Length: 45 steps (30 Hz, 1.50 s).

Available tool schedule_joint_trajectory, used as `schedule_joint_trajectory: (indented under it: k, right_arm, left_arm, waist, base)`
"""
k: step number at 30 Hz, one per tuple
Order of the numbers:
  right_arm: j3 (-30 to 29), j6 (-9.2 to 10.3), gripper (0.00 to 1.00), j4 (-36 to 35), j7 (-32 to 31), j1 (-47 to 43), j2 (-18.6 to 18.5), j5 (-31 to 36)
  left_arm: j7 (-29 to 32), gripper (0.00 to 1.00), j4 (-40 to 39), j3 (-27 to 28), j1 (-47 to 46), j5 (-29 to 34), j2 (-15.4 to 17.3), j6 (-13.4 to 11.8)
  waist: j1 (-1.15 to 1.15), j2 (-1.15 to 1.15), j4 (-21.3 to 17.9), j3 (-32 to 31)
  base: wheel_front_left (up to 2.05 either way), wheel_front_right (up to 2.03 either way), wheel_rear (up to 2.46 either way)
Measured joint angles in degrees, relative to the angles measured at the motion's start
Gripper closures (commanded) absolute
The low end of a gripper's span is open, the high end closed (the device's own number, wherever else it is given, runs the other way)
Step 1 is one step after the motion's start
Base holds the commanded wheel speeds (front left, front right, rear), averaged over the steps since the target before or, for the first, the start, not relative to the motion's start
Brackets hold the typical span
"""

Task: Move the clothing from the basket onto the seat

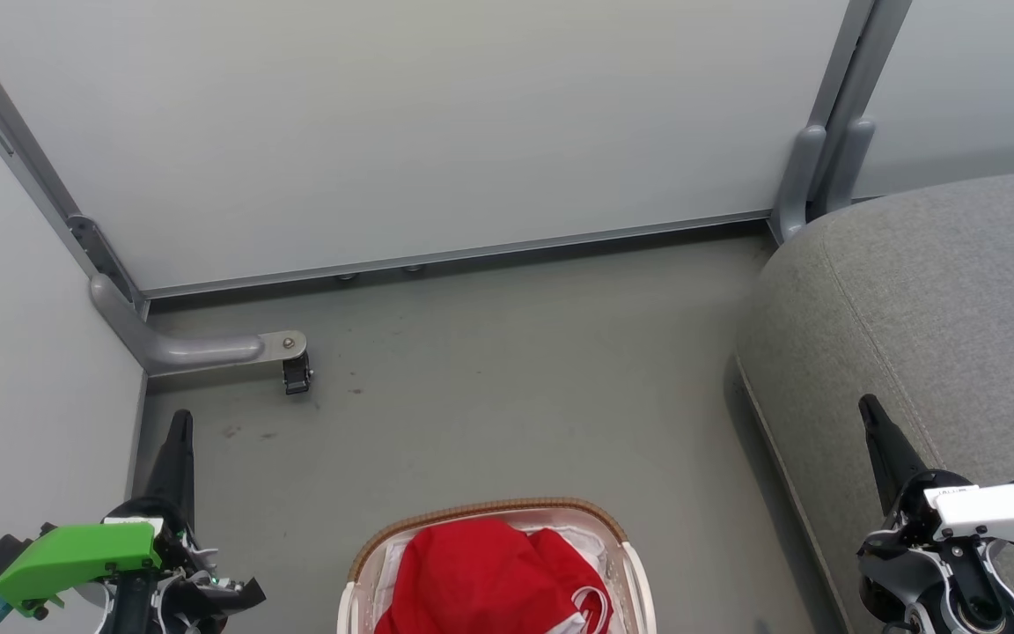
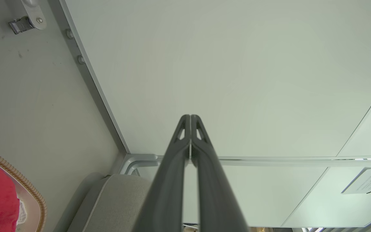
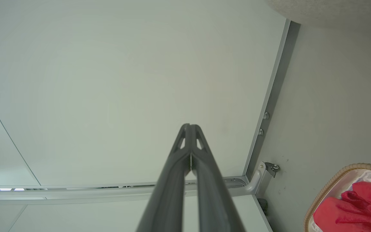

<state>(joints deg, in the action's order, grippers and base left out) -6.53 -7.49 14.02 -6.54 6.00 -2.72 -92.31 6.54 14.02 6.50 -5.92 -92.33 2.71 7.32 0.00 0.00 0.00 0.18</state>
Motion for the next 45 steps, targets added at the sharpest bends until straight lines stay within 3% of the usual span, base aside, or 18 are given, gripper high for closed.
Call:
schedule_joint_trajectory:
  k: [38,39,45]
  right_arm:
    - [0.0,0.0,1.0,0.0,0.0,0.0,0.0,0.0]
    - [0.0,0.0,0.0,0.0,0.0,0.0,0.0,0.0]
    - [0.21,0.02,0.0,2.44,0.1,-1.94,0.87,0.04]
  left_arm:
    - [0.0,1.0,0.0,0.0,0.0,0.0,0.0,0.0]
    - [0.0,0.0,0.0,0.0,0.0,0.0,0.0,0.0]
    - [-0.16,0.0,2.86,-0.34,1.98,0.01,-0.46,-0.07]
  waist:
    - [0.0,0.0,0.0,0.0]
    - [0.0,0.0,0.0,0.0]
    - [0.0,0.0,0.0,0.05]
  base:
    - [0.0,0.0,0.0]
    - [0.0,0.0,0.0]
    - [0.0,0.0,0.0]
